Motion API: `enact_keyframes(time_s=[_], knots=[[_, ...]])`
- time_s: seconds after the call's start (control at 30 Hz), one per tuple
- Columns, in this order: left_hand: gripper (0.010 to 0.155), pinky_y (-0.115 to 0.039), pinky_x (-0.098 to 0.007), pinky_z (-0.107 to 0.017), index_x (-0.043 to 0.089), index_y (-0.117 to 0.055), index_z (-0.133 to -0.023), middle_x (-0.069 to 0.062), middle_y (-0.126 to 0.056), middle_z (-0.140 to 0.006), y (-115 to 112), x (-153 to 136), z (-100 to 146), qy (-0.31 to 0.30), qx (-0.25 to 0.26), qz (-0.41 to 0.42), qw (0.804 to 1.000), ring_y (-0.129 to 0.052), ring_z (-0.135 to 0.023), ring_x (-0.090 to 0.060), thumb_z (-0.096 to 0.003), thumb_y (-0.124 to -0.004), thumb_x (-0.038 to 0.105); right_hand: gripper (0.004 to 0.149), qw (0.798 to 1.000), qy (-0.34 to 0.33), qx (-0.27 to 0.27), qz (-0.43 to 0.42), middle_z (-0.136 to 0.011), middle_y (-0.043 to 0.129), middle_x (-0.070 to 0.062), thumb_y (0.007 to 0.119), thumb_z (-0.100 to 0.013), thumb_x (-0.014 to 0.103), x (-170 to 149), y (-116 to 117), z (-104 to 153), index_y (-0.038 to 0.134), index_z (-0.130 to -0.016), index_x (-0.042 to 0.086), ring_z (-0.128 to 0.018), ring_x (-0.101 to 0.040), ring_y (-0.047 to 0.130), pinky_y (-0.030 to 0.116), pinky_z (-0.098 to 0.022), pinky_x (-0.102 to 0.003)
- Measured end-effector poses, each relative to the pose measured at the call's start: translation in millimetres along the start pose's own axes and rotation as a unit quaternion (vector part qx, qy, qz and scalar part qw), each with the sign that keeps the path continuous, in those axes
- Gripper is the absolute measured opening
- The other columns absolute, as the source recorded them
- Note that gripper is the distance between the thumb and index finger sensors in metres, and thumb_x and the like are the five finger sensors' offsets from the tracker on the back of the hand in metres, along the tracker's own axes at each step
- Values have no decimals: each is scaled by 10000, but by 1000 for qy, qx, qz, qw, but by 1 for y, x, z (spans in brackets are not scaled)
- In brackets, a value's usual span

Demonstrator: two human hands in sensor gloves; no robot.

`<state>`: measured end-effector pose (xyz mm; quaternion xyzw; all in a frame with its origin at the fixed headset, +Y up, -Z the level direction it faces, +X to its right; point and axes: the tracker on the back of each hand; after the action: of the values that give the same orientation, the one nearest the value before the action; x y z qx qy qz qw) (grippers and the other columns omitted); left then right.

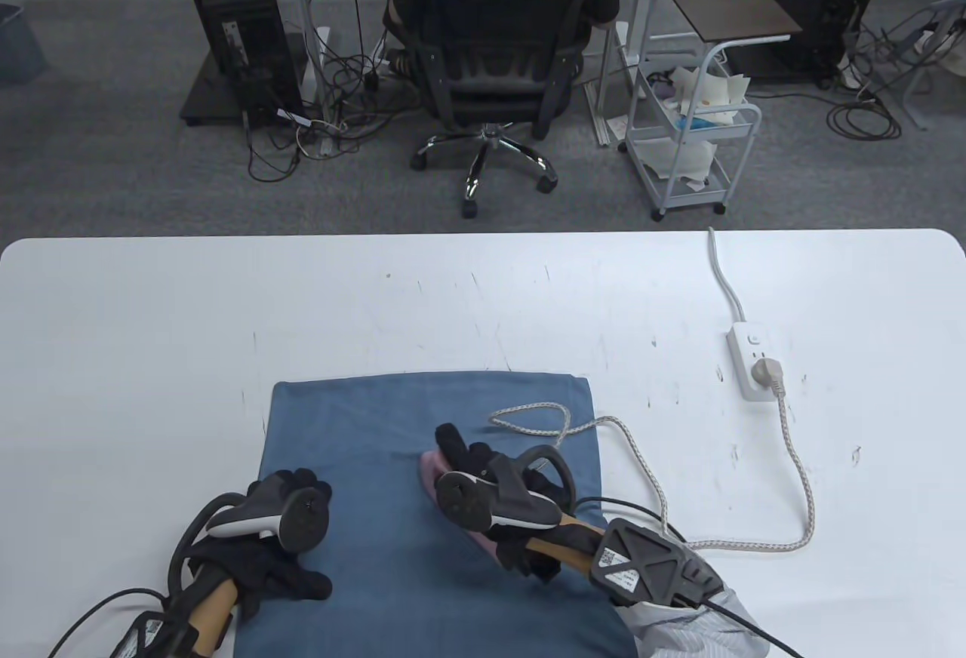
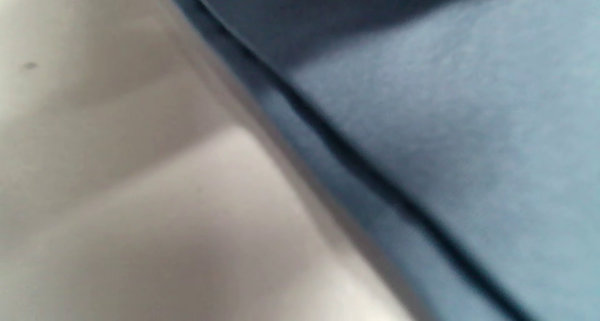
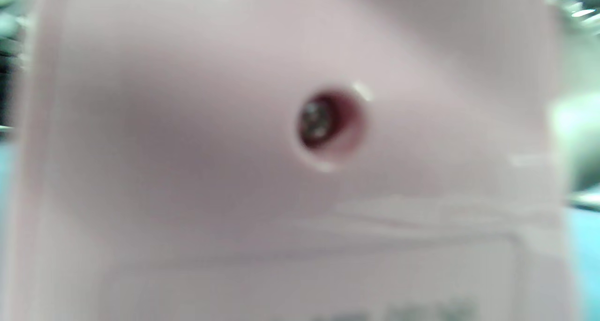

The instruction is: Iron pillowcase with electric iron on table

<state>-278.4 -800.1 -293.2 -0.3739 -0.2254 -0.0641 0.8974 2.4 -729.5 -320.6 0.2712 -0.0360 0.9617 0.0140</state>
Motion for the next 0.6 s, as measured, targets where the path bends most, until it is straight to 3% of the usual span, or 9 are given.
enact_keyframes(time_s=[0.1,0.37,0.6], knots=[[1187,-51,-647,-658,69,157,-1027,-292,209,-1035,0,0,0,-2,3,5,1000,100,-954,-559,-364,-588,714,683,1000,16,1,-20,-692,852,-133,544,-595,373,-13,-1,7,408,-1093,-75,-342,-144,921,842,-269,-292],[1187,-51,-647,-658,72,152,-1030,-289,207,-1037,-1,-1,0,-2,5,7,1000,101,-954,-558,-364,-591,714,701,1000,-21,9,-19,-691,855,-124,530,-591,370,-10,-4,51,437,-1065,-137,-341,-140,927,849,-268,-289],[1188,-51,-646,-658,75,151,-1032,-287,205,-1038,-1,-1,0,1,5,7,1000,99,-956,-556,-363,-595,714,699,993,110,-16,27,-681,861,-122,534,-590,373,-64,-4,59,451,-1061,-137,-331,-138,925,846,-259,-288]])
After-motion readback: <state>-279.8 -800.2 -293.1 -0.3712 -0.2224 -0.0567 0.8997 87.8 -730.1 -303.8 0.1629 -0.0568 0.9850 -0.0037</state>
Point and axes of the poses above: the tracker on the back of each hand, its own x axis roughly to the thumb side, its own z axis roughly from the fingertips to the wrist, y = z × x
